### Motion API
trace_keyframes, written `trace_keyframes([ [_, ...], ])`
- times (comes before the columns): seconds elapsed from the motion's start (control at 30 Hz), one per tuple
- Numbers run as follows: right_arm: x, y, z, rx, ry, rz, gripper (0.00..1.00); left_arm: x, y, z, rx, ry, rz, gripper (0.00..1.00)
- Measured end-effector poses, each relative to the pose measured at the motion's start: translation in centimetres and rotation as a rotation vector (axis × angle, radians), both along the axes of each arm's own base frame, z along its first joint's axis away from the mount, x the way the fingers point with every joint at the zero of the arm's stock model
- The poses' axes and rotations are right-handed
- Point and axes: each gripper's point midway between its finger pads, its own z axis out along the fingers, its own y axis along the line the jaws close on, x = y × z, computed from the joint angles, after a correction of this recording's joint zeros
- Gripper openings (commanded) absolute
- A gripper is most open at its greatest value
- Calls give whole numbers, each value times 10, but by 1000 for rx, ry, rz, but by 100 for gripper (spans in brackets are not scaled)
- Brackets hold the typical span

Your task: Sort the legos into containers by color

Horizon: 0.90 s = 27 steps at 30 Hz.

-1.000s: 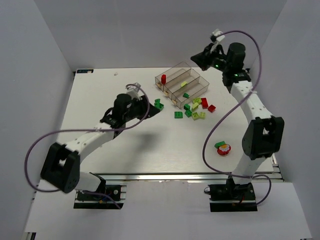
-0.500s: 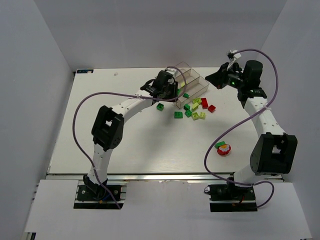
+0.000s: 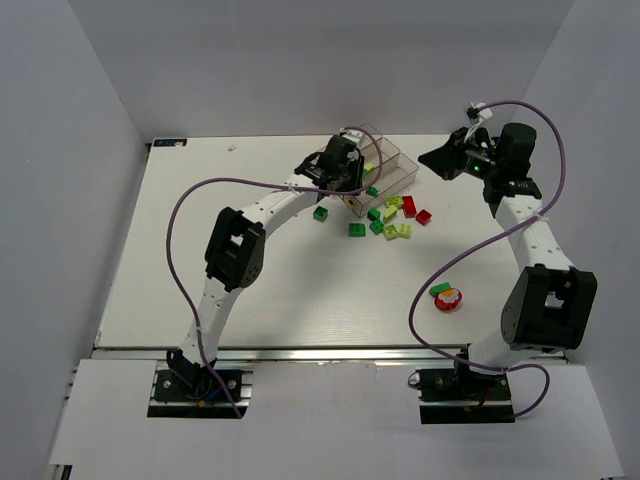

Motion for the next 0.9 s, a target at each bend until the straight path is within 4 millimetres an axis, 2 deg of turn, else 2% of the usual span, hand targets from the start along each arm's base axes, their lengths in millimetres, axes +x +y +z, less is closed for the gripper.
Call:
trace_keyframes([
  [0.23, -3, -2, -10, -3, 34, -4, 8, 2, -15, -1, -25, -4, -11, 40],
  [0.37, -4, -3, -14, -7, 45, -3, 8, 1, -20, -8, -26, 4, -14, 50],
  [0.47, -5, -3, -14, -9, 44, 2, 10, -1, -22, -14, -22, 14, -13, 54],
  [0.57, -6, -2, -16, -10, 47, 9, 14, -1, -22, -15, -21, 16, -9, 59],
  [0.6, -6, -2, -17, -10, 49, 11, 19, -1, -23, -13, -23, 13, -9, 66],
  [0.8, -12, -1, -23, -30, 55, 38, 36, 8, -27, 9, -52, -30, 4, 63],
  [0.87, -16, 0, -26, -44, 56, 61, 41, 11, -29, 20, -68, -51, 13, 52],
  [0.9, -18, 1, -29, -55, 53, 76, 53, 13, -28, 26, -75, -61, 20, 44],
])
